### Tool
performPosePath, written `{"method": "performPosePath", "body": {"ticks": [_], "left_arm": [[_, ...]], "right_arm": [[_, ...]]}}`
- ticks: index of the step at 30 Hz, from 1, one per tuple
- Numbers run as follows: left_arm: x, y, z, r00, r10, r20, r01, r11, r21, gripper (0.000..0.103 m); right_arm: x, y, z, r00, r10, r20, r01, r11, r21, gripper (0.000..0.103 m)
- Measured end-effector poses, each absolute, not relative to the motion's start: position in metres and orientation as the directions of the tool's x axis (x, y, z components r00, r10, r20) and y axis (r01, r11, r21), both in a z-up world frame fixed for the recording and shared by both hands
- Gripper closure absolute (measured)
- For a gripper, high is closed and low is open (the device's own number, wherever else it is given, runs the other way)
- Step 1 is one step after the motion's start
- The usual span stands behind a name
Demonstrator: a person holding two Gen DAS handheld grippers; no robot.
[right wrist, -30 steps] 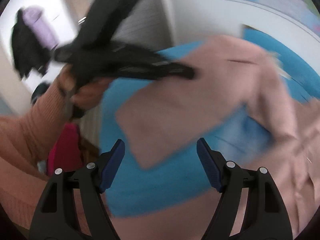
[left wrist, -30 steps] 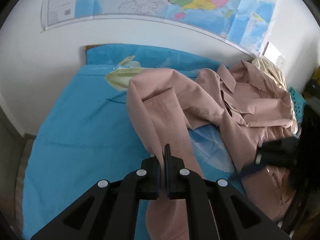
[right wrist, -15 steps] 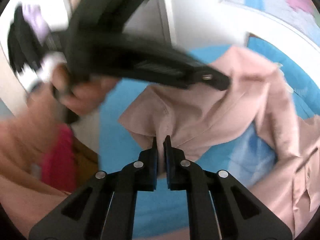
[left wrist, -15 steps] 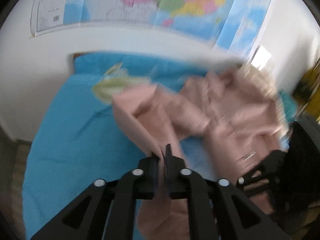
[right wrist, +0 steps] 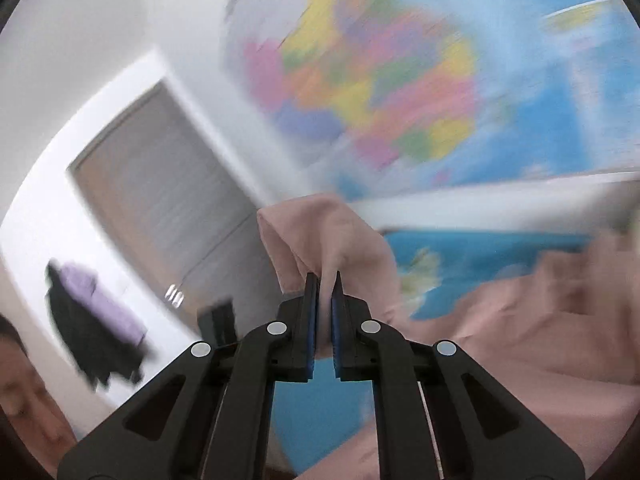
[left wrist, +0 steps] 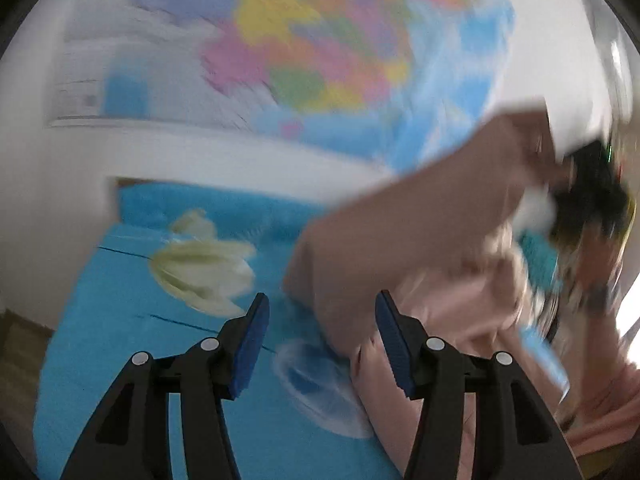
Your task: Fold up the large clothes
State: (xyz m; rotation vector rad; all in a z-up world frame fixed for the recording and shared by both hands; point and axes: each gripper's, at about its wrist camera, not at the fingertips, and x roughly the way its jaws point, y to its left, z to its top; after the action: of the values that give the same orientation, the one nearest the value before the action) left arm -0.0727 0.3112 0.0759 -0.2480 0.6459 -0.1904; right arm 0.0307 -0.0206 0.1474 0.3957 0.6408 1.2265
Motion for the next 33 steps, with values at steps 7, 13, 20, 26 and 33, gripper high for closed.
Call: {"method": "performPosePath", "body": {"ticks": [7,13,20,26,33], "left_arm": [[-0.008,0.234,0.021,0.648,-0.278,-0.709,0.202,0.96,-0.192,0.048],[0.031,0.205,-0.006,0.6,-0.227,-0.767,0.187,0.972,-0.142,0.048],[0.035,0.201,-0.007,0.606,-0.162,-0.779,0.146,0.985,-0.092,0.049],[0.041,0.178,0.01,0.637,-0.191,-0.747,0.203,0.976,-0.076,0.049],[0.057,0.149,-0.015,0.584,-0.185,-0.79,0.252,0.967,-0.04,0.049]], "right_arm": [[0.073,-0.138,0.07,0.403,0.837,-0.371,-0.476,0.537,0.696,0.089],[0.08,-0.181,-0.027,0.419,0.656,-0.628,-0.238,0.746,0.622,0.043],[0.05,-0.193,0.001,0.537,0.599,-0.594,-0.352,0.799,0.488,0.026],[0.054,-0.155,-0.007,0.555,0.514,-0.654,-0.428,0.851,0.305,0.044],[0.058,-0.105,-0.019,0.562,0.481,-0.673,-0.54,0.83,0.141,0.05]]}}
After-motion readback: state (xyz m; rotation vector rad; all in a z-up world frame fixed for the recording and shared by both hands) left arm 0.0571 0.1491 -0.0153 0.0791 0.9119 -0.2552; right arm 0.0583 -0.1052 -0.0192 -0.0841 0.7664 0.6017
